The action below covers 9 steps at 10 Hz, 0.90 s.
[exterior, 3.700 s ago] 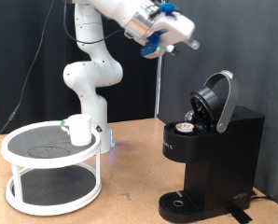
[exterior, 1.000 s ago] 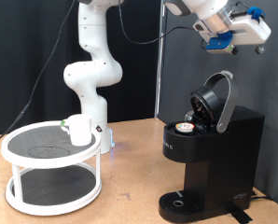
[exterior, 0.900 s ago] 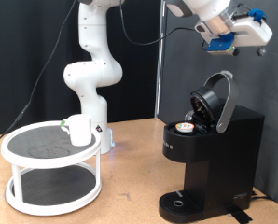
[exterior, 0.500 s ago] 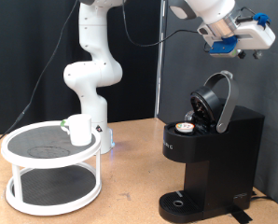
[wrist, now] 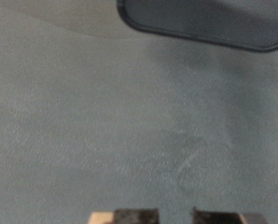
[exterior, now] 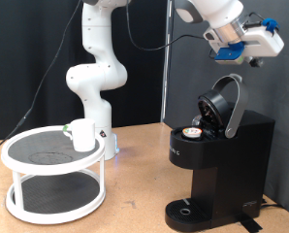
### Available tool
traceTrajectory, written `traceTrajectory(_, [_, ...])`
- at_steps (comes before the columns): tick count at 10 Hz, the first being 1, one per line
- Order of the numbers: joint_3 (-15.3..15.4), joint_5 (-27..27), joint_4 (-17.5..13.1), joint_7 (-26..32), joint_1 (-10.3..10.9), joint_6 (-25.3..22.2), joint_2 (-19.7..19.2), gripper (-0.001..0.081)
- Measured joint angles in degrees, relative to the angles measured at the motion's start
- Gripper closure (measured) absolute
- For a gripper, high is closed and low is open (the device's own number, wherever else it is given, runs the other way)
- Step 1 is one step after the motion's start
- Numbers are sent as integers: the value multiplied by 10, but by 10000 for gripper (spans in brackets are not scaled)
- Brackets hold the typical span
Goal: Make a cup of coffee with the keurig machine
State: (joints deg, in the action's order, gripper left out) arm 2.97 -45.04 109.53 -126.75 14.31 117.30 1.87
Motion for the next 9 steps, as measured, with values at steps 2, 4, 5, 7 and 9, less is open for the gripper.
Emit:
traceTrajectory(2, [-2,4,12,10,-4,-1,1,803])
traceTrajectory(4, [-4,4,26,26,-9,-1,5,805])
traceTrajectory(5, [-6,4,35,37,-11,-2,10,806])
traceTrajectory(7, [-10,4,53,55,-12,-5,24,806])
traceTrajectory(9, [-13,4,71,63,-15,-5,42,806])
